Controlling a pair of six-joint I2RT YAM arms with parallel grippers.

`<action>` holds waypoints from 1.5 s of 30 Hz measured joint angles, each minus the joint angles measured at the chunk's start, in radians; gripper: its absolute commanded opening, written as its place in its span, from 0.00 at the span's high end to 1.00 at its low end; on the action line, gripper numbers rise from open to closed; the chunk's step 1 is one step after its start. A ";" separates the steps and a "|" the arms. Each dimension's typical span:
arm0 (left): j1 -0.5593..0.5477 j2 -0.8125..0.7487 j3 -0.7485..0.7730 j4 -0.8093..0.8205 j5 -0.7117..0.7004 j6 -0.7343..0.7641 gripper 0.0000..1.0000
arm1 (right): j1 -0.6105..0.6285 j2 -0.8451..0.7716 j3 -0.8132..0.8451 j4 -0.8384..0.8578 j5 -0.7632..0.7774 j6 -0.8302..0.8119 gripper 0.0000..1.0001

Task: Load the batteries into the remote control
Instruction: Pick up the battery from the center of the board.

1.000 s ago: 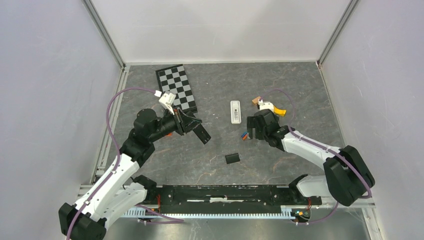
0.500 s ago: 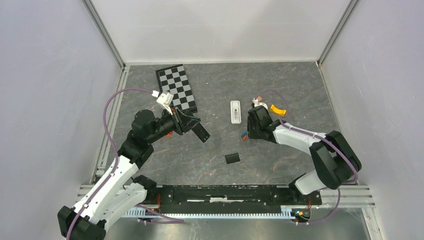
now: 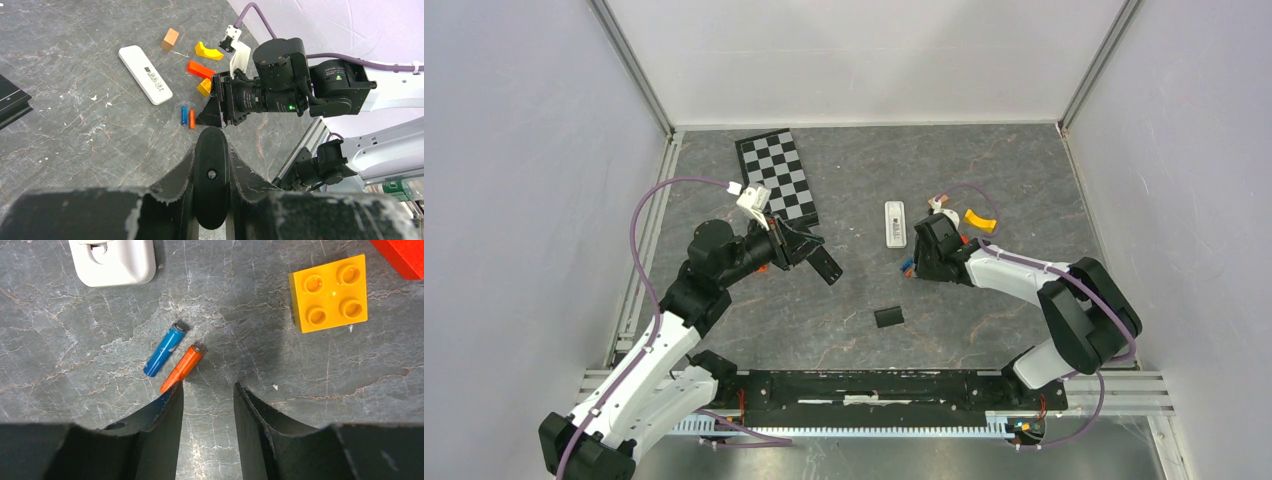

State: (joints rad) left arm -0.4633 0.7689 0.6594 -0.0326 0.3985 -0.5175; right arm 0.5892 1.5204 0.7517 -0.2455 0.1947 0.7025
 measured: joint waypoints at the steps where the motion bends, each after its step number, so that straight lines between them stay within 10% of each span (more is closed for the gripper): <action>1: 0.000 0.000 0.000 0.000 0.000 0.000 0.98 | 0.000 0.000 0.000 0.000 0.000 0.002 0.53; 27: 0.000 -0.016 0.000 -0.004 -0.004 0.000 0.98 | 0.089 0.112 0.122 -0.086 0.131 0.026 0.71; 36: 0.000 -0.017 0.000 -0.005 -0.004 0.000 0.98 | 0.094 0.112 0.122 -0.092 0.143 -0.027 0.49; 45: 0.000 -0.017 0.000 -0.008 -0.004 0.000 0.98 | 0.094 0.105 0.122 -0.115 0.116 -0.098 0.55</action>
State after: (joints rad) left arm -0.4633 0.7521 0.6590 -0.0406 0.3946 -0.5171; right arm 0.6834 1.6249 0.8742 -0.3603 0.3103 0.6048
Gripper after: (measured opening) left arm 0.243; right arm 0.497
